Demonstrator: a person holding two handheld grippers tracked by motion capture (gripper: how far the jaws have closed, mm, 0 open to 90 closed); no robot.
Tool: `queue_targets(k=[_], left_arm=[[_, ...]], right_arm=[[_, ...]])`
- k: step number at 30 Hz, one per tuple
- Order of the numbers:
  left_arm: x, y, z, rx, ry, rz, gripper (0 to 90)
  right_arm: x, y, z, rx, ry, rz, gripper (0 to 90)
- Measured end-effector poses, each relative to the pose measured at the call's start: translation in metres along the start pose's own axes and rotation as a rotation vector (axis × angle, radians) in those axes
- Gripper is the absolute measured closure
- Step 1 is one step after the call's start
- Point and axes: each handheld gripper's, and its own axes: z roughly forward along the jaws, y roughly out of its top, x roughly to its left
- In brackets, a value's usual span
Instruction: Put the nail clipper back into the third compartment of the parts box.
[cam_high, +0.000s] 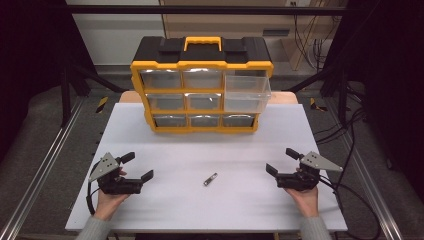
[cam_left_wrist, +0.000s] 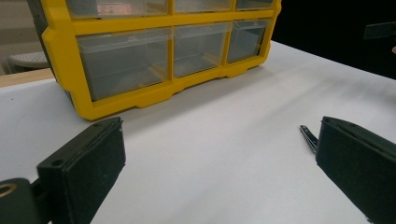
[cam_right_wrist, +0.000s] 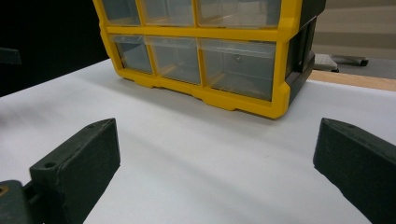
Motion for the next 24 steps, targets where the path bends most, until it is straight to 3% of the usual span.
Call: queue_targets(k=[11, 24], left_arm=[[-0.002, 0.003, 0.002, 0.008, 0.002, 0.008, 1.6], [-0.015, 0.009, 0.012, 0.028, -0.036, 0.022, 1.4]], right_arm=[[0.0, -0.001, -0.001, 0.003, 0.007, -0.006, 1.3], [-0.001, -0.001, -0.001, 0.014, 0.003, -0.012, 1.0]])
